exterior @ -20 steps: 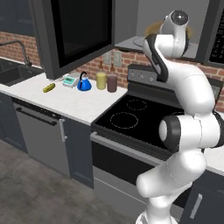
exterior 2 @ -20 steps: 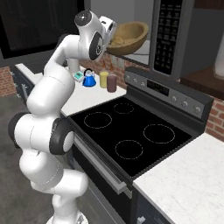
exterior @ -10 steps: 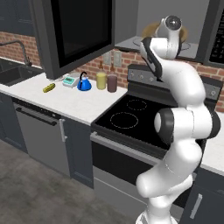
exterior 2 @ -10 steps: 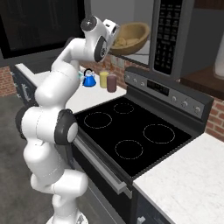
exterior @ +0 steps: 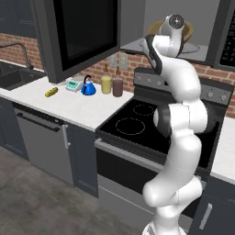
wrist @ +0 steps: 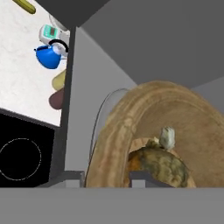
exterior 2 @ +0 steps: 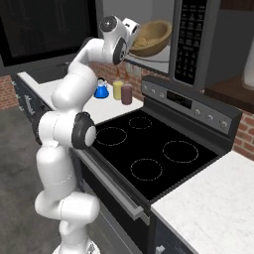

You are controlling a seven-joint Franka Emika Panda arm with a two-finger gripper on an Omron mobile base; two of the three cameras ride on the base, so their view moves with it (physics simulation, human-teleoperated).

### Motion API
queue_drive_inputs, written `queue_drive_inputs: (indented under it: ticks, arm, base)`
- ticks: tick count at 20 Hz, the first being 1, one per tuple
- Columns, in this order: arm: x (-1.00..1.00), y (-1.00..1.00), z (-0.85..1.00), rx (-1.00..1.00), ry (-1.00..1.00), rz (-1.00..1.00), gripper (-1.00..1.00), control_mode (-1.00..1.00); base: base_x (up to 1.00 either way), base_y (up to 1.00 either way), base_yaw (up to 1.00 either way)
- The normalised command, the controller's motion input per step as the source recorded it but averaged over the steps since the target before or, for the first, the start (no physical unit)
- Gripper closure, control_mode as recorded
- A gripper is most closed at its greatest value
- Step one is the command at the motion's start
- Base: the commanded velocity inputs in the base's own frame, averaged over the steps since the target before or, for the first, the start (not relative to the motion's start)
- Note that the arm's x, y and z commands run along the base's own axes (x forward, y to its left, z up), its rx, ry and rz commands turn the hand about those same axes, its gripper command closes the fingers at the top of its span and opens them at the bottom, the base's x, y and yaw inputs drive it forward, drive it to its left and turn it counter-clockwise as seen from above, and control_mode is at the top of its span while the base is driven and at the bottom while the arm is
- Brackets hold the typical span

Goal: Pick the onion from the sink and place it in the bowl. Then pick the bowl and place it in the microwave. Then close the microwave door and press the start button.

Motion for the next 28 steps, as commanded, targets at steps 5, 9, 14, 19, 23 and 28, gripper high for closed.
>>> queue_drive_inputs:
  ticks: [5,9,14,19,23,28]
  arm:
    - [0.51,-0.15,0.01,0.0,0.01,0.0,1.0,-1.0]
    - [0.23,-0.38,-0.01,0.0,0.0,0.0,-1.0,-1.0]
    - [0.0,-0.21,-0.21,0.0,-0.06,0.0,-1.0,-1.0]
    - [-0.33,0.07,-0.48,-0.01,-0.24,0.0,-1.0,-1.0]
    - [-0.57,0.31,-0.95,-0.04,-0.41,0.0,-1.0,-1.0]
    - [-0.91,0.81,-1.0,-0.13,-0.69,0.02,-1.0,-1.0]
  base:
    - [0.0,0.0,0.0]
    - [0.0,0.0,0.0]
    - [0.0,0.0,0.0]
    - [0.0,0.0,0.0]
    - [0.0,0.0,0.0]
    - [0.0,0.0,0.0]
